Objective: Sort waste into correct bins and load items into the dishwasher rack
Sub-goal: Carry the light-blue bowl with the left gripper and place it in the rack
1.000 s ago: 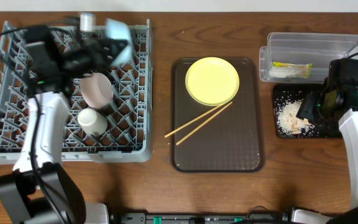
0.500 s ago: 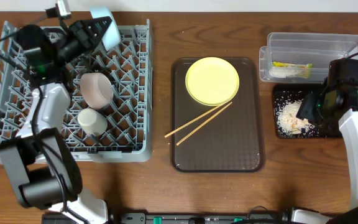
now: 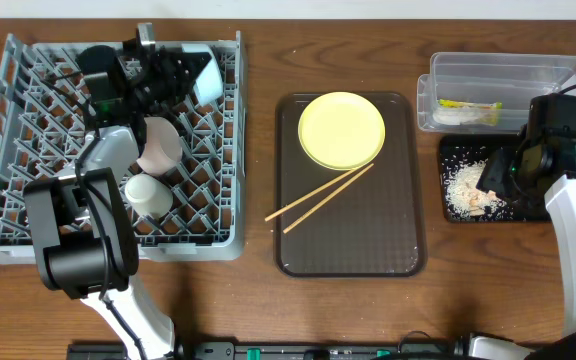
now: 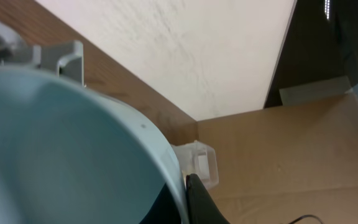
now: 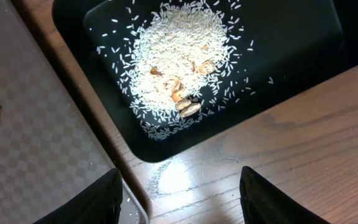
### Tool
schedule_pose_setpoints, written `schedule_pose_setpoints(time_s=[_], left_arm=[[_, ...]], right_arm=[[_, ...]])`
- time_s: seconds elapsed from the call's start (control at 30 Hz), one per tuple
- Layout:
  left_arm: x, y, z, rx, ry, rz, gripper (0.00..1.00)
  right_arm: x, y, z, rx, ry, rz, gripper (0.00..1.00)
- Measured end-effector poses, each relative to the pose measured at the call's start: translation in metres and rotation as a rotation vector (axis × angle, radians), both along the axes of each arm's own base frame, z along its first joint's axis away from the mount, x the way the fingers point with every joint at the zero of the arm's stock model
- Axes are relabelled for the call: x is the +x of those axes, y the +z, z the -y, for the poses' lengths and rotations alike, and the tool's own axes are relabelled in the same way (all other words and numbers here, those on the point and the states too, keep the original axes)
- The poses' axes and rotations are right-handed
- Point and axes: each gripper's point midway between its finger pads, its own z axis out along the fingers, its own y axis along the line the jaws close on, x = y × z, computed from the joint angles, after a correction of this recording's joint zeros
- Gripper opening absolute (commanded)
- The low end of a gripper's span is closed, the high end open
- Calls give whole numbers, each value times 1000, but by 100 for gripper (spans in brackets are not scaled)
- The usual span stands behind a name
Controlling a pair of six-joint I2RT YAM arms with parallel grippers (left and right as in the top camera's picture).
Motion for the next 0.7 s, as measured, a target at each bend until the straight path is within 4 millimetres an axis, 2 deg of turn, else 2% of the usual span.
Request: schedule_pose_setpoints(time_s=[0.47, 0.53, 0.63, 0.67, 0.7], left_arm=[[3, -4, -23, -5, 42, -15, 7], [3, -5, -23, -5, 43, -22, 14], [2, -11, -25, -9, 48, -63, 17], [1, -15, -27, -11, 53, -84, 25], [0, -18, -29, -12, 56, -99, 26]], right_arm=[[0, 0, 0, 0, 0, 0, 59], [0, 0, 0, 0, 0, 0, 59], [0, 0, 0, 0, 0, -1, 59], [0, 0, 0, 0, 0, -1, 59], [0, 0, 0, 0, 0, -2, 59]])
